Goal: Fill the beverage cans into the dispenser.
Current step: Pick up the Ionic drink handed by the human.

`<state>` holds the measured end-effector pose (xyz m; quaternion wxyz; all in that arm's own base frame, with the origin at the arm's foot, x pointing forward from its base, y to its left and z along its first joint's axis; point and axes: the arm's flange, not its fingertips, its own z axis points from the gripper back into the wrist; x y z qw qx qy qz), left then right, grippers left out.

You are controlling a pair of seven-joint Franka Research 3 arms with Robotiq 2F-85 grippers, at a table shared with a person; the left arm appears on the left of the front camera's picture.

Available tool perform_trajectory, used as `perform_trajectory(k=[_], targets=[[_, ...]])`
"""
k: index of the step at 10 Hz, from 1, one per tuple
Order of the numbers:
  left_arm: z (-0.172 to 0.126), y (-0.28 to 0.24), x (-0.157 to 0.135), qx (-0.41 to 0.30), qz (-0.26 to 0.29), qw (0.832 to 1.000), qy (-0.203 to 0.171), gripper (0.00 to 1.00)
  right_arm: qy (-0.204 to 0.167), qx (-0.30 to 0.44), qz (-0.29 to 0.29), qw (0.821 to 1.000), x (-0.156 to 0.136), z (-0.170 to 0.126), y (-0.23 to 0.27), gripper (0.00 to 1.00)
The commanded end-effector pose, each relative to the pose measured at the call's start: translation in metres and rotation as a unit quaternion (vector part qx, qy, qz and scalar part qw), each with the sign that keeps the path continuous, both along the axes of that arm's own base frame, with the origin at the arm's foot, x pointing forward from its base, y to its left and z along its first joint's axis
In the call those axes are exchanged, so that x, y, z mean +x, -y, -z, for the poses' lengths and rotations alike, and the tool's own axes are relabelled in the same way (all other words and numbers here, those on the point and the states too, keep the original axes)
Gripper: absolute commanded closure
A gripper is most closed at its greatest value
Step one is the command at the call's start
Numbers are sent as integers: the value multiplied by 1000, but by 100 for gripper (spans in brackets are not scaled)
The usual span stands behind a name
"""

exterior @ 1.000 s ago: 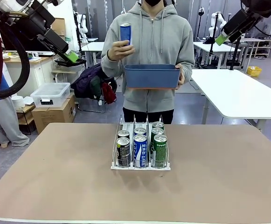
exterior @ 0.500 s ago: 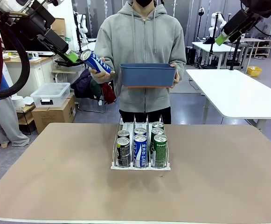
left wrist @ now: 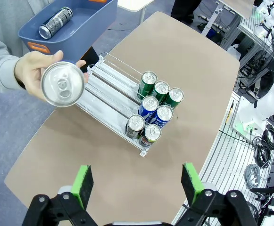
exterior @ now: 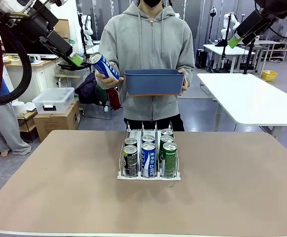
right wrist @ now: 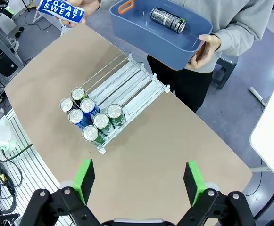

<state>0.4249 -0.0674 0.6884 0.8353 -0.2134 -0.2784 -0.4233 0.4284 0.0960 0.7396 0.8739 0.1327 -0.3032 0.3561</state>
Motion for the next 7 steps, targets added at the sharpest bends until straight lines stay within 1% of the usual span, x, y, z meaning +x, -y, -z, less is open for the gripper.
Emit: perform_trajectory(k=[1,7], targets=[[-1,-1,-1,4,1,1000,-7,0,-1,7,-9,1000,0,1,1,0],[-1,-1,-1,4,1,1000,-7,0,-1,7,-9,1000,0,1,1,0]])
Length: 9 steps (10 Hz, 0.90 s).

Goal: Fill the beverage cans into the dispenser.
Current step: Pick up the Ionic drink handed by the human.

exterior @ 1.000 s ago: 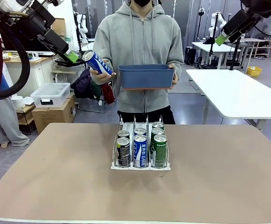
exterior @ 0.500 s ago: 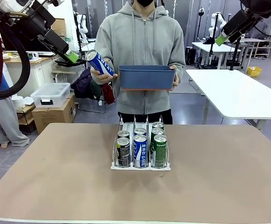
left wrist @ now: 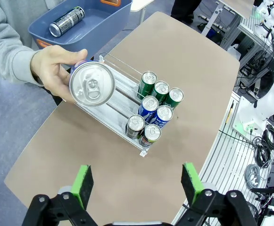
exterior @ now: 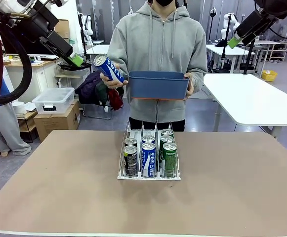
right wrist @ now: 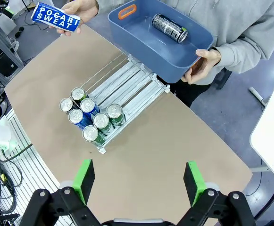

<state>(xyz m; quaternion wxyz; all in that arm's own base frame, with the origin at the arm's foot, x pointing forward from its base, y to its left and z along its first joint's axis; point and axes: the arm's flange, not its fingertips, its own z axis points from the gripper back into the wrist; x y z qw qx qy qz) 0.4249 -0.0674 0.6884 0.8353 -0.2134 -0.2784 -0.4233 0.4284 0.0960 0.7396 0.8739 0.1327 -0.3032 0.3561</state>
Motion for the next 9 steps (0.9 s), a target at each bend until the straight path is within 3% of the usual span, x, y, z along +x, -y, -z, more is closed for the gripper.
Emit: perform_trajectory(k=[1,4,6,9], targets=[[-1,-1,-1,4,1,1000,-7,0,-1,7,-9,1000,0,1,1,0],[0,0,0,0,0,1000,0,0,-1,7,-9,1000,0,1,1,0],[1,11,-1,8,-44,997,57,0,-1,7,-9,1000,0,1,1,0],[18,33,6,9,-49,993,108,0,-1,7,-9,1000,0,1,1,0]])
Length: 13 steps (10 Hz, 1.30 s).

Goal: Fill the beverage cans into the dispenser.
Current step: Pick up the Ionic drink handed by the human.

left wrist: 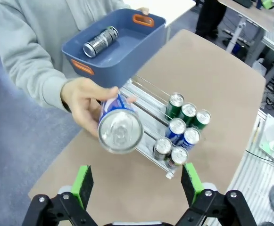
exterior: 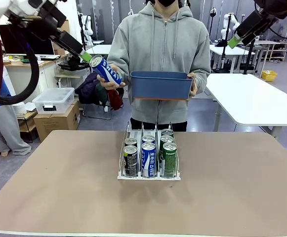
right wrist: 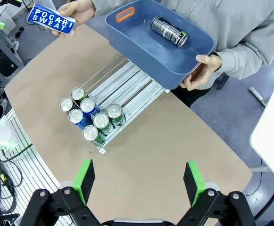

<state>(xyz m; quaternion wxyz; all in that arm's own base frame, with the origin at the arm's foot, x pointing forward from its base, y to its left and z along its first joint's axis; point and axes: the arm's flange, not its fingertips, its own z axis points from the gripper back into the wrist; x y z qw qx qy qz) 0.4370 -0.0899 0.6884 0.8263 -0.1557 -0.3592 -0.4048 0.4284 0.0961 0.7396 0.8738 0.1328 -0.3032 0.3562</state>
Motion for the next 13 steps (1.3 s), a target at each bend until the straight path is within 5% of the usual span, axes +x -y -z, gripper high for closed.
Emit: perform_trajectory(k=[1,7,13], targets=[[23,12,-1,-1,-2,999,45,0,-1,7,-9,1000,0,1,1,0],[55,25,21,-16,-14,999,49,0,-1,7,-9,1000,0,1,1,0],[58,34,30,-43,-5,997,61,0,-1,7,-9,1000,0,1,1,0]])
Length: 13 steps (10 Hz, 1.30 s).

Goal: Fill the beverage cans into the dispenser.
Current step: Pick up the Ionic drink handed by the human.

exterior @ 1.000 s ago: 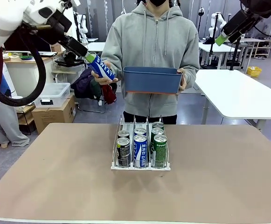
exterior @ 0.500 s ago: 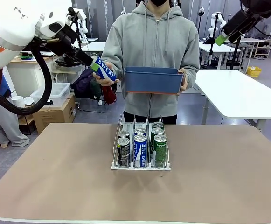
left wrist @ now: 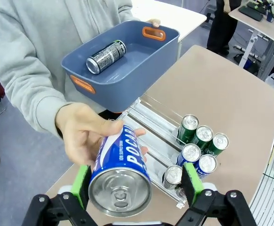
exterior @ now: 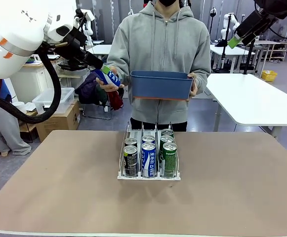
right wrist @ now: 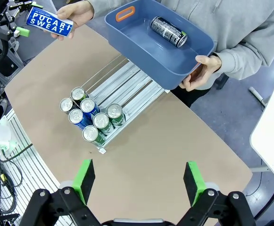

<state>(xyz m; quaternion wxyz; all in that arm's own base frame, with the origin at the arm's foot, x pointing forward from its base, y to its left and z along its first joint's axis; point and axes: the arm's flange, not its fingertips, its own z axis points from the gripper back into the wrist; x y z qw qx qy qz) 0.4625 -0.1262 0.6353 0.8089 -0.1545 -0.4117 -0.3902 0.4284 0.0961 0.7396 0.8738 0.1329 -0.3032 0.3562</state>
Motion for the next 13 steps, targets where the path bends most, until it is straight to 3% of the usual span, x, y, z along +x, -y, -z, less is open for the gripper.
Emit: perform_trajectory(k=[1,2,4,5,6,7,12,13], targets=[[5,-3,4,-10,19,1000,12,0,-1,7,-9,1000,0,1,1,0],[3,-5,2,0,36,999,11,0,-1,7,-9,1000,0,1,1,0],[0,0,0,1,3,1000,3,0,-1,7,-9,1000,0,1,1,0],[0,-1,0,6,11,1000,6,6,-1,7,-9,1000,0,1,1,0],[-2,-1,-3,12,3,1000,-4,20,-1,7,-9,1000,0,1,1,0],[-3,-1,-1,20,-1,1000,-3,26,-1,7,-9,1000,0,1,1,0],[-2,-2,-1,39,-4,999,-14,80,-1,7,-9,1000,0,1,1,0],[-2,-1,-1,45,-4,999,-11,62,-1,7,-9,1000,0,1,1,0]])
